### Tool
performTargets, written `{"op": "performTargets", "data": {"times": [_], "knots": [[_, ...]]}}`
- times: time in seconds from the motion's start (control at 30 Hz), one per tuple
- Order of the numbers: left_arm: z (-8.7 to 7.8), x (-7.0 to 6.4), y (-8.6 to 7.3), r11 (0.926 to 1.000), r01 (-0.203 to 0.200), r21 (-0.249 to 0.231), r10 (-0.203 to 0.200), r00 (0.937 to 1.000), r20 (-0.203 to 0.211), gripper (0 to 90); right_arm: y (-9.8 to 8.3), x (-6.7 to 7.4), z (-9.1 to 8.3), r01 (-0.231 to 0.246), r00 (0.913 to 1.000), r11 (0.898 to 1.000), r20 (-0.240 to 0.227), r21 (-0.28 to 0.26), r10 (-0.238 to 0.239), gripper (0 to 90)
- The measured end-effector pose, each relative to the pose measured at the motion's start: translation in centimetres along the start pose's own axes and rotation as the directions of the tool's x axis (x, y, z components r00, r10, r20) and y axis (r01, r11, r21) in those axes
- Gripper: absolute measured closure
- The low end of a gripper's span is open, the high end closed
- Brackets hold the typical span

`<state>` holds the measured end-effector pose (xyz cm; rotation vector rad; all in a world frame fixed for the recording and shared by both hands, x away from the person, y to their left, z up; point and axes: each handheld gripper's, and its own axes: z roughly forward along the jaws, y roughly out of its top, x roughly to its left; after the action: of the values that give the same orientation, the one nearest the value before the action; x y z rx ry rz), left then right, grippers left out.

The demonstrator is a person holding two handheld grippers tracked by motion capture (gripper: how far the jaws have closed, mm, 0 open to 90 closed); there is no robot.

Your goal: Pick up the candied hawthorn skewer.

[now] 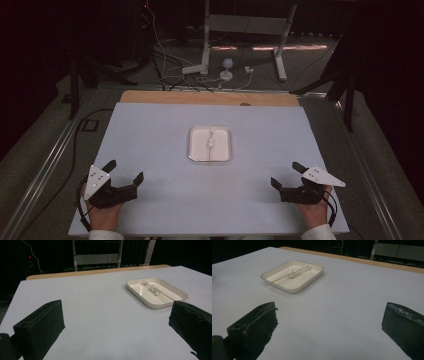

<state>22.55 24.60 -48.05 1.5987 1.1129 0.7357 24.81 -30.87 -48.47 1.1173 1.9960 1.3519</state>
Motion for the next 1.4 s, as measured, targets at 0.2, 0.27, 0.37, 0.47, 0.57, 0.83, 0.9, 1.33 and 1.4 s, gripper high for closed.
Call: {"op": "performTargets", "data": {"times": [0.2, 0.27, 0.37, 0.47, 0.57, 0.83, 0.9, 1.33, 1.4], "knots": [[0.0, 0.0, 0.0, 1.0, 0.008, 0.004, -0.008, 0.9999, -0.009, 0.5, 0.0, 0.1, -0.1, -0.003, 1.0, 1.0, -0.002, -0.003, 0.003, 0.0], [0.0, -0.1, 0.2, 0.9999, 0.012, 0.007, -0.012, 0.9999, -0.005, 0.5, -0.1, 0.1, -0.1, -0.007, 1.0, 1.0, -0.003, -0.002, 0.007, 0.0], [0.2, -0.4, 0.5, 0.9998, 0.009, 0.019, -0.009, 1.0, -0.005, 0.5, -0.1, 0.1, -0.1, -0.012, 0.9999, 1.0, -0.001, -0.006, 0.012, 0.0], [0.5, -0.8, 1.0, 0.9996, -0.006, 0.026, 0.006, 1.0, 0.0, 0.5, -0.1, 0.1, -0.2, -0.016, 0.9999, 1.0, 0.001, -0.007, 0.017, 0.0], [1.0, -1.1, 1.7, 0.9992, -0.011, 0.038, 0.01, 0.9998, 0.015, 0.5, -0.1, 0.0, -0.3, -0.024, 0.9997, 1.0, 0.004, -0.008, 0.024, 0.0], [2.5, -1.8, 3.0, 0.9987, -0.015, 0.048, 0.012, 0.9984, 0.055, 0.5, -0.2, -0.2, -0.2, -0.03, 0.9995, 1.0, 0.005, -0.007, 0.03, 0.0], [3.0, -2.0, 3.3, 0.9984, -0.01, 0.056, 0.006, 0.9981, 0.061, 0.5, -0.2, -0.2, -0.3, -0.03, 0.9995, 1.0, 0.005, -0.01, 0.03, 0.0], [6.4, -4.2, 5.0, 0.9949, 0.004, 0.101, -0.018, 0.991, 0.133, 0.5, -0.3, -0.3, -0.2, -0.036, 0.9993, 0.999, 0.005, -0.004, 0.036, 0.0], [7.0, -4.6, 5.2, 0.9943, -0.002, 0.107, -0.014, 0.9897, 0.142, 0.5, -0.3, -0.3, -0.2, -0.038, 0.9992, 0.999, 0.006, -0.007, 0.038, 0.0]]}}
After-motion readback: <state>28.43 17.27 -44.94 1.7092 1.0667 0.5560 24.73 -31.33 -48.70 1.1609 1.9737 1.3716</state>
